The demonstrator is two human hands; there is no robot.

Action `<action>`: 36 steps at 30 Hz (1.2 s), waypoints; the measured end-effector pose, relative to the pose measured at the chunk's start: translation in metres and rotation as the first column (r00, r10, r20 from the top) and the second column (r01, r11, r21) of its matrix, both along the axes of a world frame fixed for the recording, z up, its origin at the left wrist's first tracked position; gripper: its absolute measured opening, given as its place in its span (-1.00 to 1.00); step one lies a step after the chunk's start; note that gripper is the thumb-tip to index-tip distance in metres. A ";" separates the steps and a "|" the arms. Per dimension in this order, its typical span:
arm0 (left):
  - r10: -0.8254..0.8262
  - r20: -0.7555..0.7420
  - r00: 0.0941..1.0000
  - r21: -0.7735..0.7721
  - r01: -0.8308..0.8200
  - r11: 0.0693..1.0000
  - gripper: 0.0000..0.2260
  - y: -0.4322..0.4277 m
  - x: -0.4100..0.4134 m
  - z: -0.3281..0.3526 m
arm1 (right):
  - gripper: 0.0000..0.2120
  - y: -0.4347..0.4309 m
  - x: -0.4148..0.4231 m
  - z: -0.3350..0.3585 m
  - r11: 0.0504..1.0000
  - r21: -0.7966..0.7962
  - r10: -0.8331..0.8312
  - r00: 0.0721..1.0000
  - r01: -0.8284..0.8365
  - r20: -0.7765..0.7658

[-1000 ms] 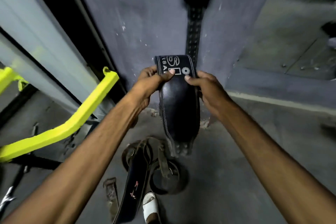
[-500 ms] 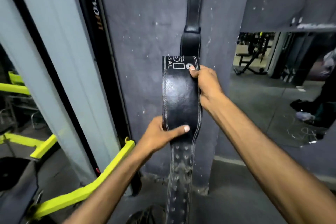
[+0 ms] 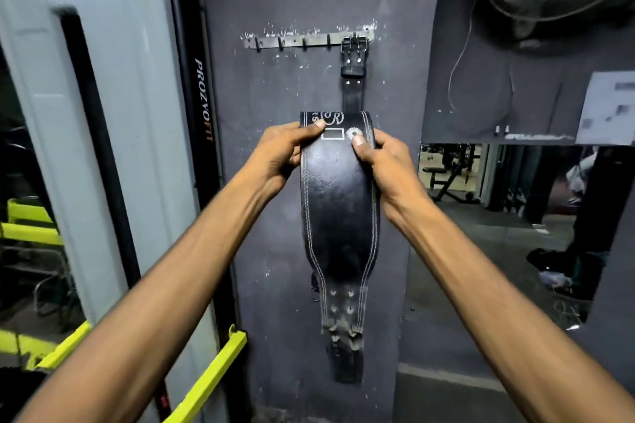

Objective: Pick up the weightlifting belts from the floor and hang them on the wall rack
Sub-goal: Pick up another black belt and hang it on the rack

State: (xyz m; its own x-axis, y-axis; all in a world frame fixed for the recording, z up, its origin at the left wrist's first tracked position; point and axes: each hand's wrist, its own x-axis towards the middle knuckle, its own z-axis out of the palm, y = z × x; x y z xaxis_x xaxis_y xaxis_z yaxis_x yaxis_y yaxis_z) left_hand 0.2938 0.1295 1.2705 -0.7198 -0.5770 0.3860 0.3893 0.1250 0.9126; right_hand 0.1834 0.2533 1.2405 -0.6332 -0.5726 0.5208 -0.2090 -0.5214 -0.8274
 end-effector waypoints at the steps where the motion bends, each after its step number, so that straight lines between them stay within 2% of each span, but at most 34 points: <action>1: 0.000 -0.019 1.000 0.003 0.000 1.000 -0.93 0.005 -0.001 0.005 | -0.78 0.008 0.001 -0.001 1.000 -0.008 0.021 0.999 -0.021 -0.038; 4: -0.015 -0.088 0.996 0.006 0.016 1.000 -0.87 0.011 -0.001 0.012 | -0.71 0.034 0.006 -0.025 0.996 0.073 0.065 0.985 -0.054 -0.158; 7: -0.016 -0.124 0.992 -0.034 0.012 0.999 -0.95 0.013 0.000 0.018 | -0.76 0.054 0.013 -0.073 0.942 0.335 0.113 0.925 0.016 -0.363; 9: -0.014 -0.140 0.990 -0.055 0.006 0.998 -0.94 0.015 0.002 0.023 | -0.75 0.060 0.015 -0.089 0.883 0.466 0.155 0.902 0.056 -0.403; 10: -0.009 -0.145 0.989 -0.072 -0.002 0.997 -0.88 0.015 0.004 0.025 | -0.73 0.061 0.013 -0.087 0.878 0.477 0.172 0.905 0.039 -0.389; 12: -0.003 -0.143 0.990 -0.112 -0.013 0.994 -0.75 0.017 0.009 0.029 | -0.74 0.059 0.007 -0.065 0.900 0.430 0.219 0.926 -0.070 -0.308; 13: -0.011 -0.143 0.990 -0.130 -0.008 0.991 -0.72 0.018 0.012 0.031 | -0.68 0.055 0.004 -0.048 0.912 0.383 0.246 0.941 -0.144 -0.231; 16: -0.041 -0.154 0.987 -0.219 0.007 0.976 -0.74 0.019 0.020 0.028 | -0.34 0.039 -0.005 0.010 0.941 0.219 0.272 0.961 -0.258 -0.038; 19: -0.071 -0.079 0.994 -0.411 0.032 0.911 -0.82 0.019 0.033 0.015 | -0.36 0.021 -0.012 0.056 0.954 0.105 0.269 0.956 -0.281 0.115; 22: -0.084 0.028 0.996 -0.400 0.089 0.912 -0.73 0.013 0.044 0.004 | -0.49 0.008 -0.011 0.067 0.971 0.095 0.195 0.958 -0.219 0.210; 24: -0.072 0.122 0.990 -0.286 0.104 0.952 -0.70 0.006 0.043 0.008 | -0.57 0.004 -0.010 0.058 0.982 0.090 0.145 0.968 -0.166 0.203; 26: -0.031 0.187 0.982 -0.182 0.066 0.981 -0.59 0.003 0.038 0.017 | -0.65 0.007 -0.003 0.047 0.991 0.100 0.085 0.993 -0.093 0.082; 28: -0.019 0.156 0.988 -0.094 0.034 0.995 -0.53 0.000 0.029 0.027 | -0.76 0.016 0.005 0.035 0.995 0.092 0.053 0.996 -0.046 -0.076; 30: -0.023 0.090 0.996 -0.017 0.025 1.000 -0.58 0.001 0.023 0.033 | -0.79 0.027 0.009 0.026 0.996 0.083 0.051 0.978 -0.034 -0.204; 33: -0.003 0.034 0.999 -0.078 0.006 0.997 -0.74 0.006 0.018 0.032 | -0.73 0.043 0.005 0.027 0.991 0.124 0.084 0.969 -0.056 -0.233; 36: -0.019 0.000 1.000 -0.211 0.018 0.977 -0.67 0.018 0.019 0.023 | -0.58 0.043 -0.007 0.047 0.971 0.222 0.111 0.988 -0.085 -0.106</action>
State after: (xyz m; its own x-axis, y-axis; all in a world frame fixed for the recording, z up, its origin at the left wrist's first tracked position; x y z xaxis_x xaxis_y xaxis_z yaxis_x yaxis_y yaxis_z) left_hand 0.3130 0.1471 1.2933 -0.7288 -0.4690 0.4988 0.3948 0.3073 0.8658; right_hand 0.1763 0.2964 1.2876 -0.5105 -0.7359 0.4448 -0.2679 -0.3554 -0.8955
